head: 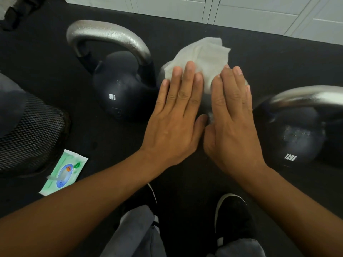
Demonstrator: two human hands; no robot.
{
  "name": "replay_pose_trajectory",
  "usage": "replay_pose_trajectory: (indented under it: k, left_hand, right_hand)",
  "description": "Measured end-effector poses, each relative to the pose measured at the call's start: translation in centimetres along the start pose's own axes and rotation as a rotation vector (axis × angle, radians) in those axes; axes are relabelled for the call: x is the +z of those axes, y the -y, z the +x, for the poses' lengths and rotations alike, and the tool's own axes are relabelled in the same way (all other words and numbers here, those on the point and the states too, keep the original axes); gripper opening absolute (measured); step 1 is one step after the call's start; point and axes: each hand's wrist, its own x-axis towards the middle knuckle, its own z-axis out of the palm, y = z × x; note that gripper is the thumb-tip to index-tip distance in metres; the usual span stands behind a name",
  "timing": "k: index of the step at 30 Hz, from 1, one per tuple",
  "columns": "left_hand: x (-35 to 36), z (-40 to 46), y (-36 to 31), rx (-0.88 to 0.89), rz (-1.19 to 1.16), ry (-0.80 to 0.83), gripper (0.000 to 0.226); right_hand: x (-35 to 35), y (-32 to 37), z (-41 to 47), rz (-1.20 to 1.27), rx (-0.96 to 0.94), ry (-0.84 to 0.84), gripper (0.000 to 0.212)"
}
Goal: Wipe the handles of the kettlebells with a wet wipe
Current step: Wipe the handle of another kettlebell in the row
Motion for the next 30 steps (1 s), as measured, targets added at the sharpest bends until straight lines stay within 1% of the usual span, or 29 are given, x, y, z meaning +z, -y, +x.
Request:
replay_pose_trajectory:
  k: [3, 6, 8, 10, 14, 19, 22, 24, 27, 30]
  left_hand:
    - [0.7, -0.7, 1.0, -0.007, 0.021, -0.006, 0.072]
    - [1.3, -1.7, 2.5, -0.085, 0.02, 0.032, 0.076]
    - [1.4, -2.1, 3.6, -0.154, 0.002, 0.067, 0.077]
    - [1.6, -2.3, 4.1, -0.174, 0.004, 0.083, 0.076]
    - [1.5, -2.1, 3.6, -0.155, -0.012, 0.064, 0.075]
    - [0.6, -0.8, 2.3, -0.05, -0.027, -0.004, 0.071]
    - [0.8, -0.8, 2.5, -0.039, -0.005, -0.017, 0.071]
    - [1.4, -1.5, 3.1, -0.078, -0.004, 0.004, 0.072]
    - [2.5, -3.0, 4.1, -0.145, -0.019, 0.093, 0.073]
    - [3.0, -3.9, 4.8, -0.147, -0.014, 0.162, 0.067]
  right_hand:
    - [-0.1, 0.0, 0.0, -0.011, 0.004, 0.01, 0.073]
    - [-0.3, 0.3, 0.1, -0.006, 0.015, 0.016, 0.081]
    - [-0.3, 0.4, 0.2, -0.014, 0.016, 0.017, 0.083]
    - [-0.2, 0.5, 0.1, -0.021, 0.018, 0.013, 0.083]
    - [-0.1, 0.7, 0.1, -0.043, 0.029, 0.016, 0.087]
    - [-0.2, 0.7, 0.1, -0.041, 0.026, 0.017, 0.088]
    - [-0.1, 0.7, 0.2, -0.047, 0.029, 0.02, 0.089]
    - [-0.1, 0.7, 0.1, -0.059, 0.029, 0.024, 0.09]
    - [-0.2, 0.7, 0.1, -0.068, 0.025, 0.025, 0.089]
    - [-0.2, 0.7, 0.1, -0.063, 0.025, 0.015, 0.089]
